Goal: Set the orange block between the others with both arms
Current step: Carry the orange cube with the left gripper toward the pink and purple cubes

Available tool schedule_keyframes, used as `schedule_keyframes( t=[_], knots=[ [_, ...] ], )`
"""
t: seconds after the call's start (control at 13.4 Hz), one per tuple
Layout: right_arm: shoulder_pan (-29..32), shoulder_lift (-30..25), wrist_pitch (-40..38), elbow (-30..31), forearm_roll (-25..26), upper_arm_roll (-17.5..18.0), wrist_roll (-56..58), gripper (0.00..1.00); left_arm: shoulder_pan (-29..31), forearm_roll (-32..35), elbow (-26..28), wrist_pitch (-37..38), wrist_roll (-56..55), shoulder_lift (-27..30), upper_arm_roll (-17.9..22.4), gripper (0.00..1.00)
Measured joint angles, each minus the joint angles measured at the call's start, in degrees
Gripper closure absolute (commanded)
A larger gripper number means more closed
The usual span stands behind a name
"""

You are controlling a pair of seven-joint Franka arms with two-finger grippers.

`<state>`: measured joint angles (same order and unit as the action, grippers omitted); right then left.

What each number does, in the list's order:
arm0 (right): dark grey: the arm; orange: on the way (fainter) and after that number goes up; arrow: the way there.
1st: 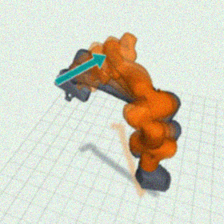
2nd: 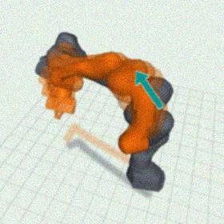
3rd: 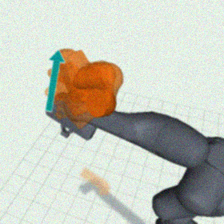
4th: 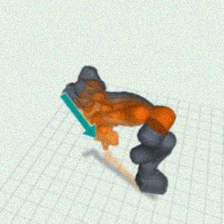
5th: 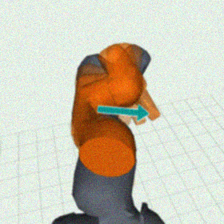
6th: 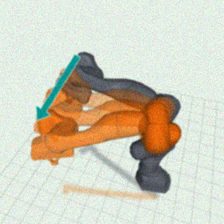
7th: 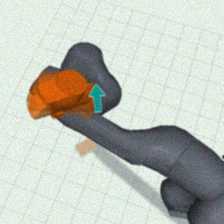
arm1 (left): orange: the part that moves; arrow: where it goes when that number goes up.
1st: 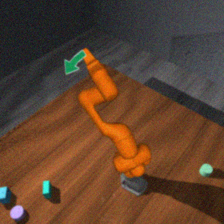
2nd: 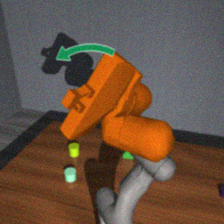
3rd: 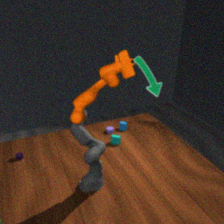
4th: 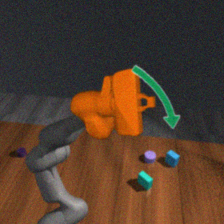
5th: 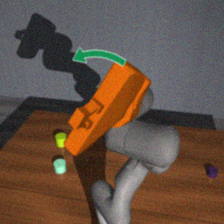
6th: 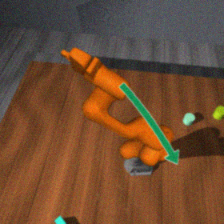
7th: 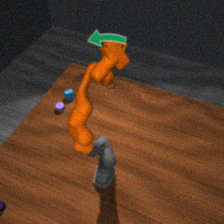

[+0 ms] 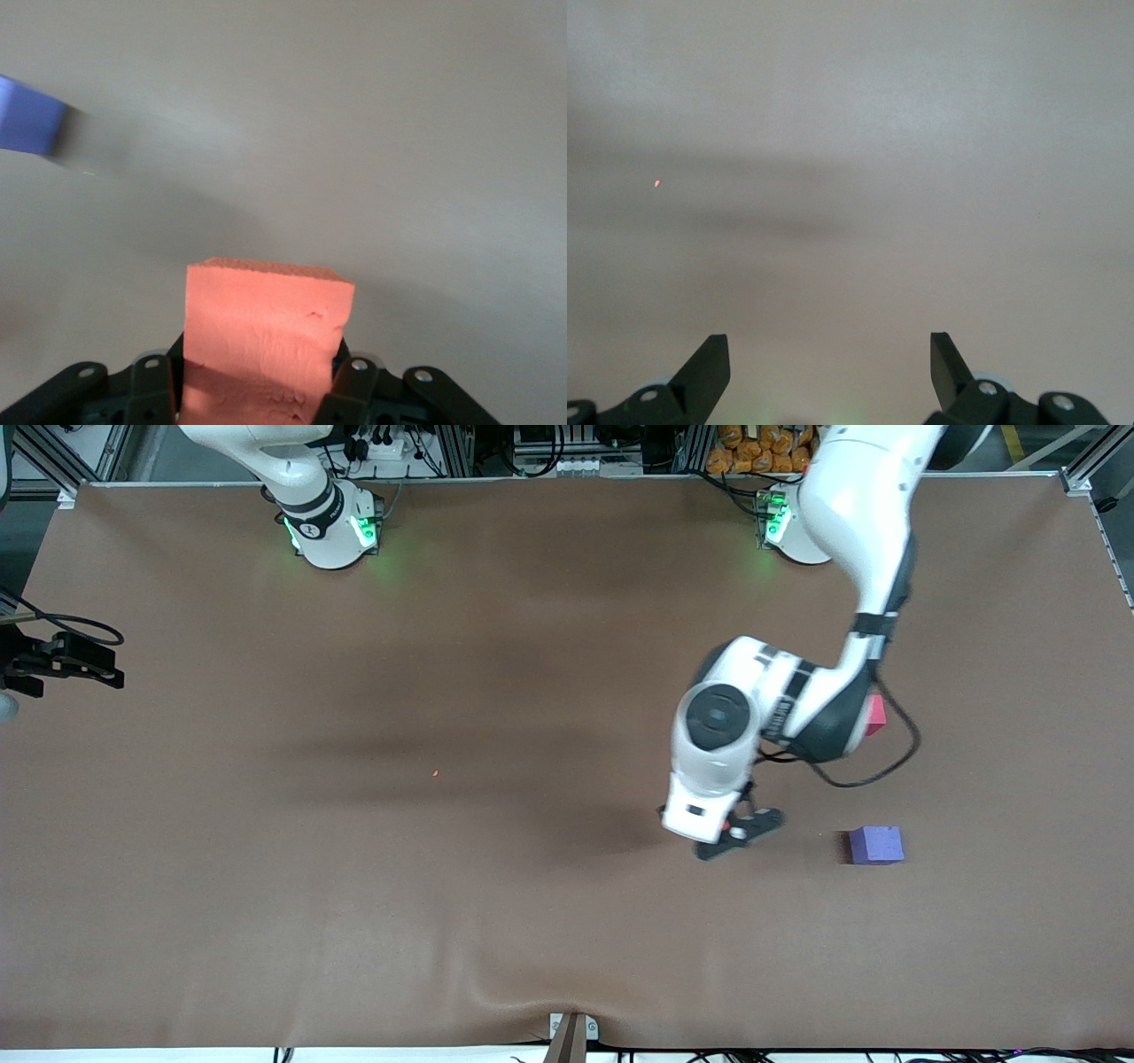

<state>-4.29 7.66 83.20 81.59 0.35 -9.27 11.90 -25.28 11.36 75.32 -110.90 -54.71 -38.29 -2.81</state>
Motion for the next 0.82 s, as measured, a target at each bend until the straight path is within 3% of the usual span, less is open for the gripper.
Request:
schedule_keyframes(
  t=[0.3,0.82],
  knots=[
    [0.01,0.00,0.00,-0.02,-0.01,-0.01,-0.03,0.00,7.86,-1.59,3.71,7.38,9.26,2.96,-0.04,1.00],
    [0.00,0.00,0.00,-0.04,-0.01,-0.01,-0.03,0.00,20.15,-1.94,21.79,6.02,28.38,10.99,-0.08,1.00]
  ],
)
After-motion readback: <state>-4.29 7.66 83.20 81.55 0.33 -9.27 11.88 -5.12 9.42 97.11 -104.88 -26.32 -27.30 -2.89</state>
